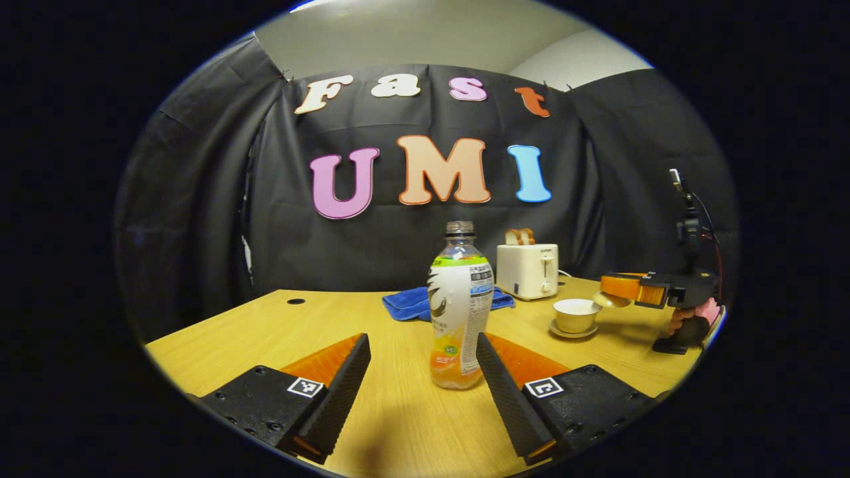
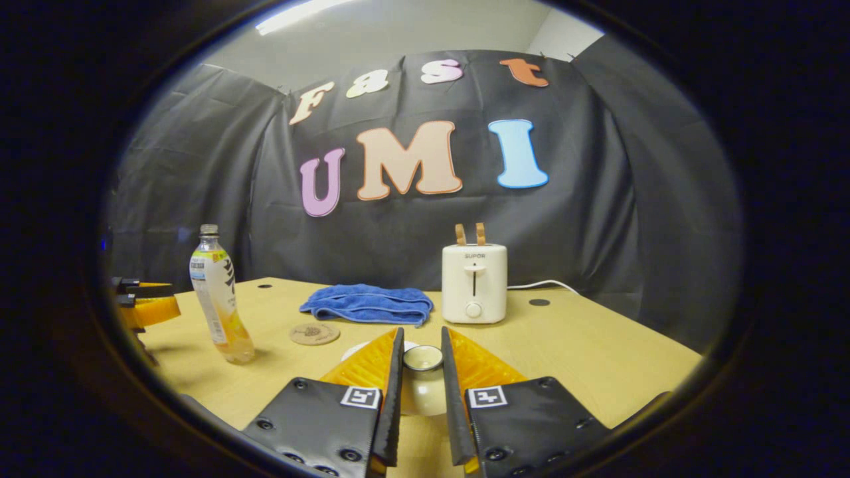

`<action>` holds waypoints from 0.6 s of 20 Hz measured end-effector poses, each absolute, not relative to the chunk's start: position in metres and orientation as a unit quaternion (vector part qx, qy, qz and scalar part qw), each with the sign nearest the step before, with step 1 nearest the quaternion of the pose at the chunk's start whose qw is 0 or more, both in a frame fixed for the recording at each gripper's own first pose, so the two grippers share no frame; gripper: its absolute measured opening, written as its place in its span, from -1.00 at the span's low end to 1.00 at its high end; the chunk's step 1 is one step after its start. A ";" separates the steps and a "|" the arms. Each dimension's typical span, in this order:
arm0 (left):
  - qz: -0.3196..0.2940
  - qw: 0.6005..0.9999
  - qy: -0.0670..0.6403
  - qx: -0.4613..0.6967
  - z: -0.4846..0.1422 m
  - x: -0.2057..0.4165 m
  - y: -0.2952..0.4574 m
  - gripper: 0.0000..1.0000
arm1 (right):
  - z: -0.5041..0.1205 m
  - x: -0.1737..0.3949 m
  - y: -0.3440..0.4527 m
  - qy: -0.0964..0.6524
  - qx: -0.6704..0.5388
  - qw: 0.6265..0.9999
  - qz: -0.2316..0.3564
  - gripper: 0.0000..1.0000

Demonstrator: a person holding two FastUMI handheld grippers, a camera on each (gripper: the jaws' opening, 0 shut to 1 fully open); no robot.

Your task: Open the teacup lid with one hand, grasp the water bottle and pour water into the teacup with the other hand; after pouring, place the water bottle on the coaster and then close the teacup lid.

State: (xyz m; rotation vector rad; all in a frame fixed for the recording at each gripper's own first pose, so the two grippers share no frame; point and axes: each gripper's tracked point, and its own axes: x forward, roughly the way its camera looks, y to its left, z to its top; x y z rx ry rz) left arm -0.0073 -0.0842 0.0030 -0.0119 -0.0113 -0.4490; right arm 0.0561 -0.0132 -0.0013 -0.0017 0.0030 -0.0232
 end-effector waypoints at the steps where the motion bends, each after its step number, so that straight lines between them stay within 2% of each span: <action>1: -0.228 0.974 -0.004 -0.006 0.002 -0.006 -0.088 0.87 | 0.000 0.053 -0.017 0.001 -0.001 1.000 -0.015 -0.32; 5: -0.246 0.969 0.005 -0.006 -0.001 0.008 -0.104 0.88 | 0.000 0.048 -0.025 0.001 -0.001 1.000 -0.027 -0.30; 12: -0.255 0.965 0.063 0.004 -0.016 0.041 -0.130 0.88 | 0.000 0.041 -0.031 0.001 -0.001 0.999 -0.032 -0.31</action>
